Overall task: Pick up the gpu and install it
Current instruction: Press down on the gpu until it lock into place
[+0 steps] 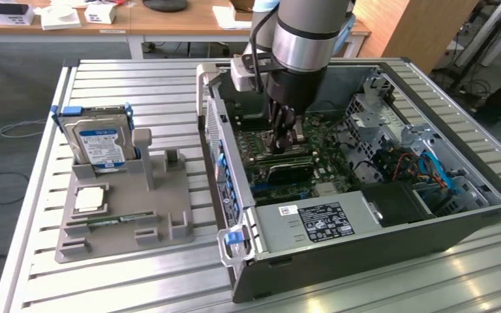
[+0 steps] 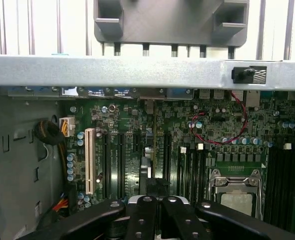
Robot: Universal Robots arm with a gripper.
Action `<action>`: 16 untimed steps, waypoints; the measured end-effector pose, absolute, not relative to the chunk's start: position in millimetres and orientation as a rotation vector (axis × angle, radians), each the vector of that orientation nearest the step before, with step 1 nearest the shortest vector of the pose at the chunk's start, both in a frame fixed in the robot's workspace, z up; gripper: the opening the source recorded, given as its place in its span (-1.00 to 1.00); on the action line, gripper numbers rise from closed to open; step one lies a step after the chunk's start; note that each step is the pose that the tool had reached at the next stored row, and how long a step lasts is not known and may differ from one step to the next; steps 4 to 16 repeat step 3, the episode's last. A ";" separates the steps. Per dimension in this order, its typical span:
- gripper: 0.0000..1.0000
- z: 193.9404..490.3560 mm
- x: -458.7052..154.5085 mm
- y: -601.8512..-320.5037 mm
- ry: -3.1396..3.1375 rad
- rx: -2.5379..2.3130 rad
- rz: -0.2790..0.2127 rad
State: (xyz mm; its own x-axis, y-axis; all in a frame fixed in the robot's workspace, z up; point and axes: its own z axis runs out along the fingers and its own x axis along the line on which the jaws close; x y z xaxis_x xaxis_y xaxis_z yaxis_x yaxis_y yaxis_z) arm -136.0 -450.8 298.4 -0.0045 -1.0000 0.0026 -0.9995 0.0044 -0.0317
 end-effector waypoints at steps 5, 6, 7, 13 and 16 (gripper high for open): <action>-0.79 298.5 -136.0 -450.8 2.212 -2.202 -0.038; -0.79 298.5 -136.0 -450.8 2.212 -2.202 -0.038; -0.79 298.5 -136.0 -450.8 2.212 -2.202 -0.038; -0.79 298.5 -136.0 -450.8 2.212 -2.202 -0.038; -0.79 298.5 -136.0 -450.8 2.212 -2.202 -0.038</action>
